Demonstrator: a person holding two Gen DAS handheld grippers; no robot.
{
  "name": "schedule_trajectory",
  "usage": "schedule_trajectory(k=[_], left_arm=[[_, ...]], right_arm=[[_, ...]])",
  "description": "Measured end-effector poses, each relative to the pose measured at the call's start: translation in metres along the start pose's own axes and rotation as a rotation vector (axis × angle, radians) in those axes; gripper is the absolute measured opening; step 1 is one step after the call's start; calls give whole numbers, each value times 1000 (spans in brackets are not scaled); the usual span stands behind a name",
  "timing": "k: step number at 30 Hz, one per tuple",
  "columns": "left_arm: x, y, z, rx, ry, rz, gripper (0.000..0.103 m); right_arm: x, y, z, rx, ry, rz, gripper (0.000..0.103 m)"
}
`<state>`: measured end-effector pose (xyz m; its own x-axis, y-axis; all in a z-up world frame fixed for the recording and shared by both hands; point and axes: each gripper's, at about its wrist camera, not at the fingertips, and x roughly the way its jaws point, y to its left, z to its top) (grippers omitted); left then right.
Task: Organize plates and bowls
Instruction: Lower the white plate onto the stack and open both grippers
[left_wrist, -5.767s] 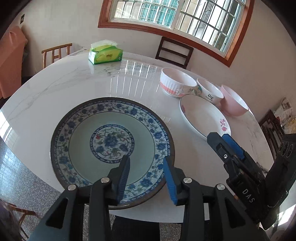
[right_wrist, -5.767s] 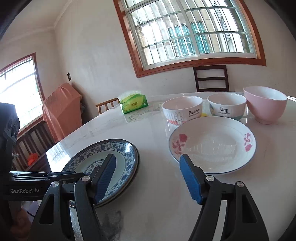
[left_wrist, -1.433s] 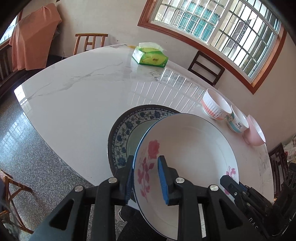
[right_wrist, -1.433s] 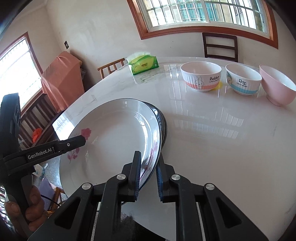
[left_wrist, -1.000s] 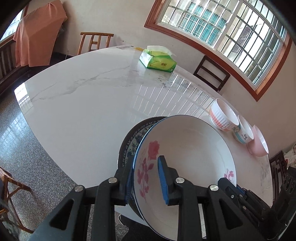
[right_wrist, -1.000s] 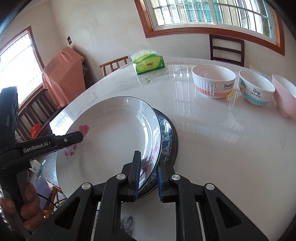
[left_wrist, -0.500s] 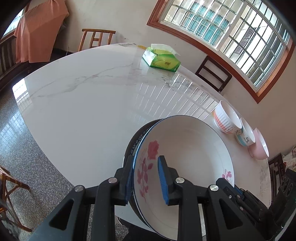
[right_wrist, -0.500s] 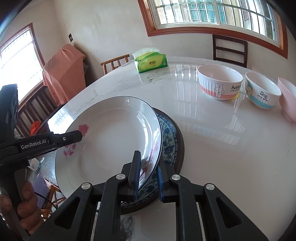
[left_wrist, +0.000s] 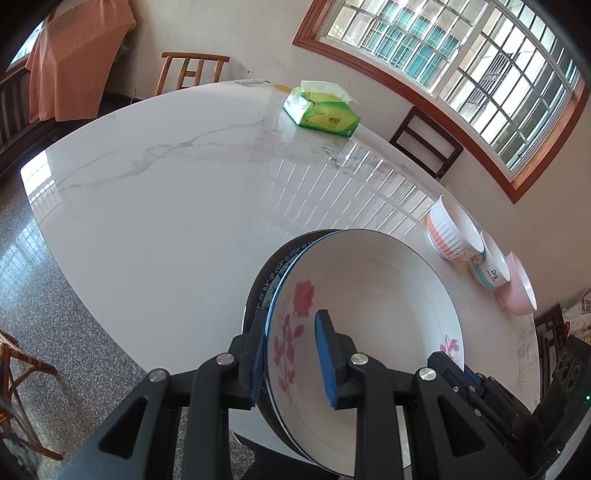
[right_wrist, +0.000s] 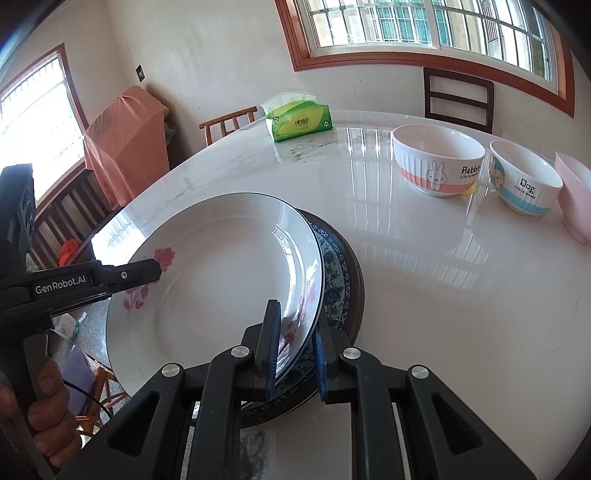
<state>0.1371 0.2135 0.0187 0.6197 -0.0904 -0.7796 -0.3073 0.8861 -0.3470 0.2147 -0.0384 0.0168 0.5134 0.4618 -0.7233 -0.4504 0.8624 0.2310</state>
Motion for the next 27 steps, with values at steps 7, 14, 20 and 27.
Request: schedule_trajectory(k=[7,14,20,27], left_arm=[[2,-1,-2,14,-7,7,25],[-22,-11,-3,93,-157,90,26],[-27,-15,-7,123,-175,106,26],[-27,-28,-17,161,-158,105,26]], right_arm=[[3,1,-1,-27,-12,-22,16],[3,7,-4,-87,-44,-55,26],[-6,6,-6,-122,-109,-123,33],[-29,-20,-9,-58,-185,-158,47]])
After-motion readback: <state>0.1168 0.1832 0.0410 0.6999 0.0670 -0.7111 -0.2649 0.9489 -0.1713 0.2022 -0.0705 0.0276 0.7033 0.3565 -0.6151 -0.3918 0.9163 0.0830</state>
